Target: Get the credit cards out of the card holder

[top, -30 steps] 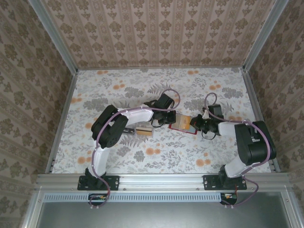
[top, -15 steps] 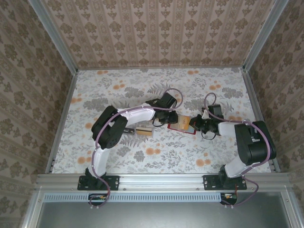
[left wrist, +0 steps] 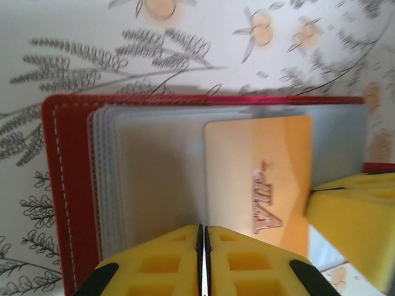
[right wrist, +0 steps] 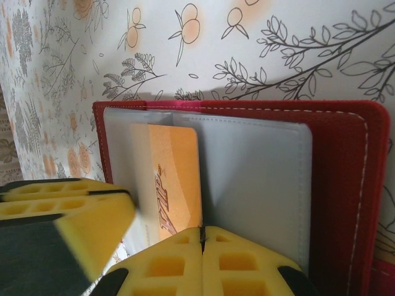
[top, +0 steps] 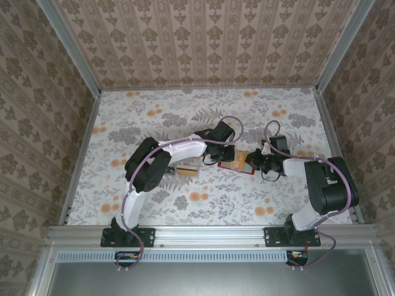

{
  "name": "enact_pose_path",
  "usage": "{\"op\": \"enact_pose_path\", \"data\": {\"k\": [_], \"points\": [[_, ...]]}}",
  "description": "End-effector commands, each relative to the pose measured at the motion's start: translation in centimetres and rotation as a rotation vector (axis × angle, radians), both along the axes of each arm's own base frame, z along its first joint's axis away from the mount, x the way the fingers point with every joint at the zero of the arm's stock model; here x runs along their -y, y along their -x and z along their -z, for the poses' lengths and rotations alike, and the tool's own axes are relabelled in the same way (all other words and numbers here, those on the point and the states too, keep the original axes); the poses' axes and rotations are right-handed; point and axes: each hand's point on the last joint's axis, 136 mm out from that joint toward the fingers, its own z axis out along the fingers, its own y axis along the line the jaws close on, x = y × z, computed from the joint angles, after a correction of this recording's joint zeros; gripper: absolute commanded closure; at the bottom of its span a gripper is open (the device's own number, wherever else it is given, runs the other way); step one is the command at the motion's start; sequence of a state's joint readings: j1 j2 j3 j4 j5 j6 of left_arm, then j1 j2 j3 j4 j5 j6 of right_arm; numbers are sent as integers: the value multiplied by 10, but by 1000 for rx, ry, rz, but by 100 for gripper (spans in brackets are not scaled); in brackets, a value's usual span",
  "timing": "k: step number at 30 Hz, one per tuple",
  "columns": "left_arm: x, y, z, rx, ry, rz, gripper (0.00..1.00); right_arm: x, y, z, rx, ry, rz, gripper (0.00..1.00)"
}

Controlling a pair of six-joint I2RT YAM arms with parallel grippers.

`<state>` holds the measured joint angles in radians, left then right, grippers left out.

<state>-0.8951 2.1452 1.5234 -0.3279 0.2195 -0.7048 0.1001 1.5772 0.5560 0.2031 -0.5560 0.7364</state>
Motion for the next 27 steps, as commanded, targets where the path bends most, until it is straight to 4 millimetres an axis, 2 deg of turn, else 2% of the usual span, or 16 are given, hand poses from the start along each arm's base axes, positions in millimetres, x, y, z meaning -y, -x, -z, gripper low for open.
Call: {"op": "enact_pose_path", "data": {"k": [1,6,15,22,27], "points": [[-6,7,13,-49,-17,-6,88,-6,1,-2,13,-11,-30,92],[-9,10,17,-60,-29,-11,90,-7,0,-1,10,-11,-34,81],[-10,12,21,-68,-34,-11,91,-15,-3,1,11,-30,-49,80],[-11,11,20,-66,-37,-13,91,-11,-1,0,8,-14,-37,97],[-14,9,19,-64,-39,-18,91,0,7,-2,12,-7,-16,99]]}}
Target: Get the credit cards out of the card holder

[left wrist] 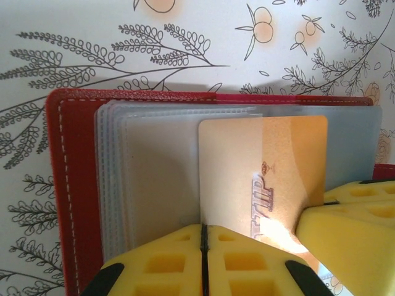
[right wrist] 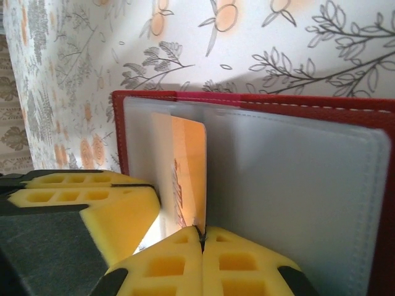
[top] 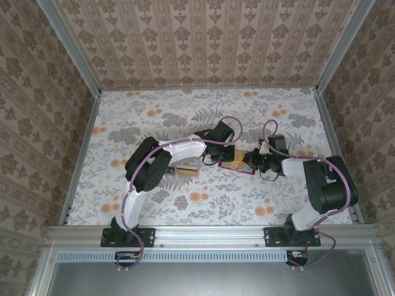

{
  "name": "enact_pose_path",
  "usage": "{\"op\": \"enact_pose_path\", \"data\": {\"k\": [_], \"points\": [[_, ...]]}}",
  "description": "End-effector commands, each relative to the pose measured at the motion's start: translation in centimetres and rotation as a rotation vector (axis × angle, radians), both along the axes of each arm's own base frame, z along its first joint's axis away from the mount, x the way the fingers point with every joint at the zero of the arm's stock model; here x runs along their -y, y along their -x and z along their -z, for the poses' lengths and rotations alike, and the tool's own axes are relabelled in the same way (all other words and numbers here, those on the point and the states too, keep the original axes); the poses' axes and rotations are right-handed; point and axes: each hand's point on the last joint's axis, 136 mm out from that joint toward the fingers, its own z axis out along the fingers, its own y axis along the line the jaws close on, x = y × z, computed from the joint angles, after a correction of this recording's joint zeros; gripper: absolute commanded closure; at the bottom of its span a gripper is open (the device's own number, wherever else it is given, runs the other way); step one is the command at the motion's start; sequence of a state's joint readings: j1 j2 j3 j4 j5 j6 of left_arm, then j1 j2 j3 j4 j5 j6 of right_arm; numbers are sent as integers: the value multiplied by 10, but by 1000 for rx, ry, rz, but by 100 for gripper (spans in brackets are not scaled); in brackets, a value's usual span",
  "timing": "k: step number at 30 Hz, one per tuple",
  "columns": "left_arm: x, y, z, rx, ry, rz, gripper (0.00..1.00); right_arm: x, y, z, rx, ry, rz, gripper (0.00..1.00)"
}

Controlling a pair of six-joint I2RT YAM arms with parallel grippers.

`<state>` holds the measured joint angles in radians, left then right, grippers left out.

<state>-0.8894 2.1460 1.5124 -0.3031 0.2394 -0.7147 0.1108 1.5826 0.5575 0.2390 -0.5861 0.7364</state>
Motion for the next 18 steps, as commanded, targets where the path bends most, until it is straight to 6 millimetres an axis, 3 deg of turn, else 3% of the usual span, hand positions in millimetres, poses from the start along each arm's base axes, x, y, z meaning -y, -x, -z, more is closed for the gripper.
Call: {"op": "enact_pose_path", "data": {"k": [1,11,15,18], "points": [[-17,9,20,-54,-61,-15,91,10,11,4,-18,18,18,100],[-17,7,14,-49,-42,-8,91,34,35,1,-25,14,92,100],[-13,6,8,-43,-21,-4,91,41,40,-19,30,47,100,100],[-9,5,-9,-19,11,1,91,47,44,-39,81,98,103,100]]}}
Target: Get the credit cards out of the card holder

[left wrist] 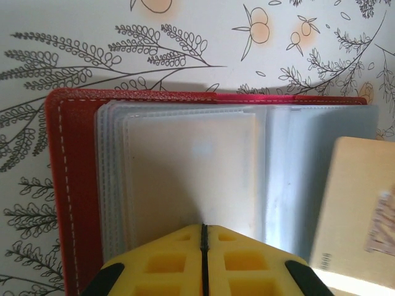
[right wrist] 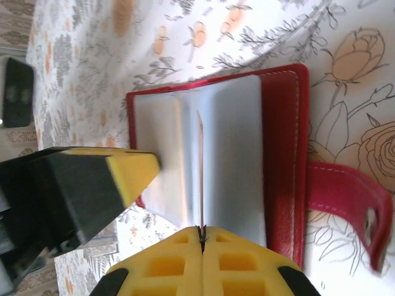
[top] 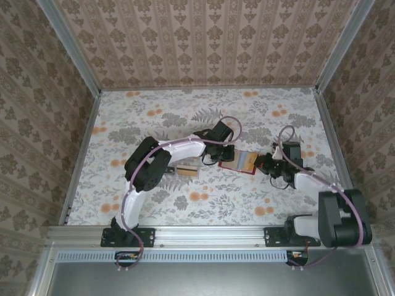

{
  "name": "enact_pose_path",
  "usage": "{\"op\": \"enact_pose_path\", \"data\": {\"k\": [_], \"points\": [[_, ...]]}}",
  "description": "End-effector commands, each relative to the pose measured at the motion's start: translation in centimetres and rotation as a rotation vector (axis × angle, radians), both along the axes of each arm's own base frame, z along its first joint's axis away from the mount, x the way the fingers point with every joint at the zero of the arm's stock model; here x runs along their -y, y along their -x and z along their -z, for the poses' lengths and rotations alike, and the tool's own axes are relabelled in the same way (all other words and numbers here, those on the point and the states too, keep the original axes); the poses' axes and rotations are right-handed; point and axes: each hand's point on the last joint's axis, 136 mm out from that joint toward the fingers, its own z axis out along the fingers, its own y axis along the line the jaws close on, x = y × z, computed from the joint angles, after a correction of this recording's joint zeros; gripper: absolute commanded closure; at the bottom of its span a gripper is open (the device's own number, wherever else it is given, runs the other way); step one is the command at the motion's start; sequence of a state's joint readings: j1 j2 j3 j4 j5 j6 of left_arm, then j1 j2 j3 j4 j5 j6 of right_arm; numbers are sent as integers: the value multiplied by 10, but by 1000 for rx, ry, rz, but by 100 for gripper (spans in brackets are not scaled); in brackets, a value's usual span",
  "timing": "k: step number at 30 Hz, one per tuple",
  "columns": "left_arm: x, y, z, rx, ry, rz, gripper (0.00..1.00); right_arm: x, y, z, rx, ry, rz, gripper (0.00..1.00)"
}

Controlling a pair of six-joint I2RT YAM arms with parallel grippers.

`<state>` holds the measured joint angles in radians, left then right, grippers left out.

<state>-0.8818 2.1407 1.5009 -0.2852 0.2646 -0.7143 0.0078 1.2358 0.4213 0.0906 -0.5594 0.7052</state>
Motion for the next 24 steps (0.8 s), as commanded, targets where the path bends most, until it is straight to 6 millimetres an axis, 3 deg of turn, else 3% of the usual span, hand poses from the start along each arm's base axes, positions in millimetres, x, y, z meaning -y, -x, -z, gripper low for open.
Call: {"op": "enact_pose_path", "data": {"k": [1,7,10,17,24], "points": [[-7,4,-18,12,4,-2,91,10,11,-15,24,77,4,100],[-18,-2,-95,187,61,-35,80,5,13,-67,157,150,-42,100],[-46,-5,-131,282,56,-106,57,-11,12,-85,194,206,-113,100],[-149,4,-190,462,12,-335,2,-78,6,-118,291,393,-383,100],[-258,33,-207,515,-4,-542,0,-160,4,-126,367,534,-713,100]]}}
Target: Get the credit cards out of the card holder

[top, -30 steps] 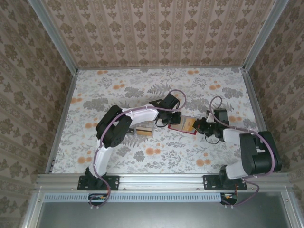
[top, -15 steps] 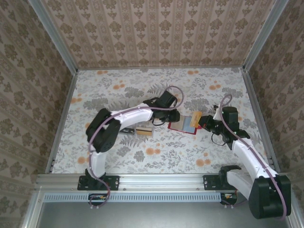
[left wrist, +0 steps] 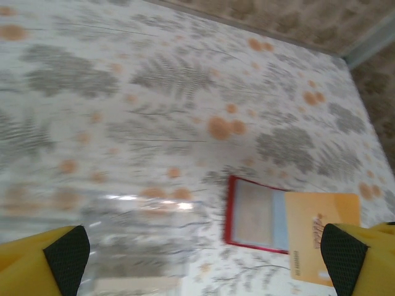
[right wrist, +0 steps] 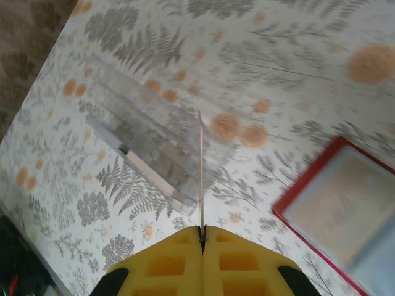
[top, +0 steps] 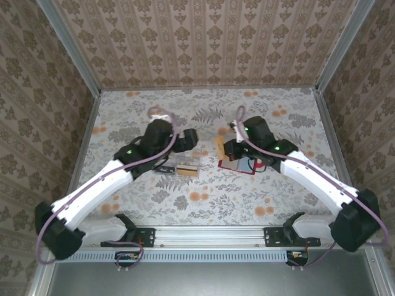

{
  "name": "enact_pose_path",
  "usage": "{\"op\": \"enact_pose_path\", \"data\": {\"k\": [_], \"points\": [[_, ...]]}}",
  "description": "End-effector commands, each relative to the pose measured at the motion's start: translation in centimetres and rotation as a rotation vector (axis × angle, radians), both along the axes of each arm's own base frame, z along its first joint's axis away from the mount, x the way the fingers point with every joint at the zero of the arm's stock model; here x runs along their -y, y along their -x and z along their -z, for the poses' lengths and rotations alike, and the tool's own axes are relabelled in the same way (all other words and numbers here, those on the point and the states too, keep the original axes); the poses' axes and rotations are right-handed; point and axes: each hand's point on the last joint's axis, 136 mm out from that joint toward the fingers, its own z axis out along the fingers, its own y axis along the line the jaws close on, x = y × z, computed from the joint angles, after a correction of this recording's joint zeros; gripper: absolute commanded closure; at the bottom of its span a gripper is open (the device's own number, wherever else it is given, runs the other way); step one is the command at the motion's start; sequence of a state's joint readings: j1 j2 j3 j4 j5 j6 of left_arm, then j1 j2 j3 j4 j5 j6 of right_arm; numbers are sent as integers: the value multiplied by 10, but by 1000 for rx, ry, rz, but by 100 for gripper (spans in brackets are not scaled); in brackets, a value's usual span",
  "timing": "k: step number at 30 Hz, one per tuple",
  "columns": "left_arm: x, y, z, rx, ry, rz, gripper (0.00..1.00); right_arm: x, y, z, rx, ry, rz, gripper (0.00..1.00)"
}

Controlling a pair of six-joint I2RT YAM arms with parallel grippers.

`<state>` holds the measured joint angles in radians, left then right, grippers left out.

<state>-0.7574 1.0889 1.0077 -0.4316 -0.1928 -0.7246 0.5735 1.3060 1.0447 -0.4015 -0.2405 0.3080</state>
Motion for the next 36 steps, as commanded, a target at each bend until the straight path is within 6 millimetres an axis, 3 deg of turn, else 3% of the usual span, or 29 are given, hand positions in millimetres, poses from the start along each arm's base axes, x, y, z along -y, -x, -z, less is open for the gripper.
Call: {"op": "enact_pose_path", "data": {"k": [1,8,14,24,36], "points": [[-56,17,6,-3,-40,-138,0,-26,5,9,36,174,-154,100],[-127,55,-5,73,-37,-274,0,-92,17,24,110,397,-450,100],[-160,77,-6,102,-53,-347,0,-113,18,46,208,650,-617,100],[-184,95,-7,135,-48,-404,0,-131,24,77,181,773,-757,100],[-186,97,-7,137,-50,-409,0,-130,23,100,151,813,-777,100]]}}
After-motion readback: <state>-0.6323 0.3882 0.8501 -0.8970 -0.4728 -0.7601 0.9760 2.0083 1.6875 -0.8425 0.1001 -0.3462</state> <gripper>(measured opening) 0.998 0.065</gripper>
